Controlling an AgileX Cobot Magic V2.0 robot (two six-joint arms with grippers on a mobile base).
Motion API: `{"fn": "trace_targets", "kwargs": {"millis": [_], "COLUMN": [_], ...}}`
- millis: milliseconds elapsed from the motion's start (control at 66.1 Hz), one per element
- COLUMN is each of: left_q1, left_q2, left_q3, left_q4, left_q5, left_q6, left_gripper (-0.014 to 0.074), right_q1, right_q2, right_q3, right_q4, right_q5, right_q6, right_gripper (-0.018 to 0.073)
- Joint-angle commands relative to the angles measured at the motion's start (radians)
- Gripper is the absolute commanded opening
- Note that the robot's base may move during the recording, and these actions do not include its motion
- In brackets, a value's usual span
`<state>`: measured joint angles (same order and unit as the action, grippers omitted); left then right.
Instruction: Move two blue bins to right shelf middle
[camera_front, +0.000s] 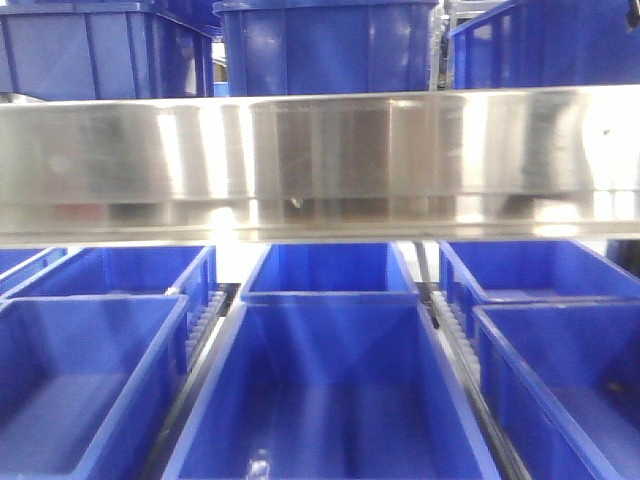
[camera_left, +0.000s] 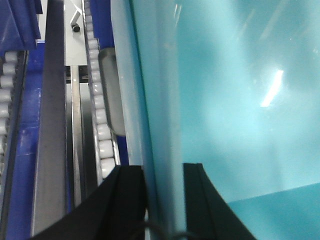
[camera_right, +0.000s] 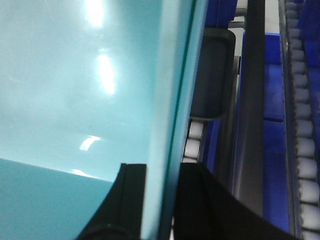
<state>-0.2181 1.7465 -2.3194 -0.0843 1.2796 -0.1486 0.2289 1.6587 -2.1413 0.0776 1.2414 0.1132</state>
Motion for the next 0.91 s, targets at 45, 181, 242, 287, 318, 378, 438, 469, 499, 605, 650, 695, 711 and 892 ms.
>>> {"fn": "trace_targets", "kwargs": {"millis": [45, 181, 242, 287, 318, 378, 438, 469, 499, 605, 650, 695, 711, 892], "left_q1": [-0.004, -0.004, -0.004, -0.004, -0.004, -0.004, -0.004, -0.004, -0.004, -0.004, -0.004, -0.004, -0.004, -0.004], "left_q2": [-0.017, -0.017, -0.017, -0.017, -0.017, -0.017, -0.017, -0.017, -0.017, -0.017, -0.017, -0.017, -0.017, -0.017], "left_q3": [-0.017, -0.017, -0.017, -0.017, -0.017, -0.017, -0.017, -0.017, -0.017, -0.017, -0.017, -0.017, -0.017, -0.017], "left_q4": [-0.059, -0.059, -0.059, -0.059, -0.059, -0.059, -0.059, -0.059, -0.059, -0.059, -0.059, -0.059, -0.059, -0.059], "left_q5": [-0.163, -0.258, -0.3, -0.322, -0.337, -0.361, -0.374, -0.378, -0.383, -0.387, -0.387, -0.387, -0.387, -0.387], "left_q6": [0.015, 0.015, 0.015, 0.015, 0.015, 0.015, 0.015, 0.015, 0.015, 0.015, 0.015, 0.015, 0.015, 0.015], "left_gripper": [-0.0111, -0.0111, -0.0111, -0.0111, -0.0111, -0.0111, -0.0111, -0.0111, -0.0111, -0.0111, -0.0111, -0.0111, -0.0111, -0.0111], "right_q1": [0.004, 0.004, 0.004, 0.004, 0.004, 0.004, 0.004, 0.004, 0.004, 0.004, 0.004, 0.004, 0.004, 0.004], "right_q2": [-0.017, -0.017, -0.017, -0.017, -0.017, -0.017, -0.017, -0.017, -0.017, -0.017, -0.017, -0.017, -0.017, -0.017], "right_q3": [-0.018, -0.018, -0.018, -0.018, -0.018, -0.018, -0.018, -0.018, -0.018, -0.018, -0.018, -0.018, -0.018, -0.018], "right_q4": [0.038, 0.038, 0.038, 0.038, 0.038, 0.038, 0.038, 0.038, 0.038, 0.038, 0.038, 0.038, 0.038, 0.038], "right_q5": [-0.099, -0.099, -0.099, -0.099, -0.099, -0.099, -0.099, -0.099, -0.099, -0.099, -0.099, -0.099, -0.099, -0.099], "right_q6": [-0.03, -0.03, -0.03, -0.03, -0.03, -0.03, -0.03, -0.03, -0.03, -0.03, -0.03, -0.03, -0.03, -0.03], "right_gripper": [-0.0163, -0.0163, -0.0163, -0.0163, -0.0163, -0.0163, -0.0163, -0.0163, -0.0163, -0.0163, -0.0163, -0.0163, -0.0163, -0.0163]}}
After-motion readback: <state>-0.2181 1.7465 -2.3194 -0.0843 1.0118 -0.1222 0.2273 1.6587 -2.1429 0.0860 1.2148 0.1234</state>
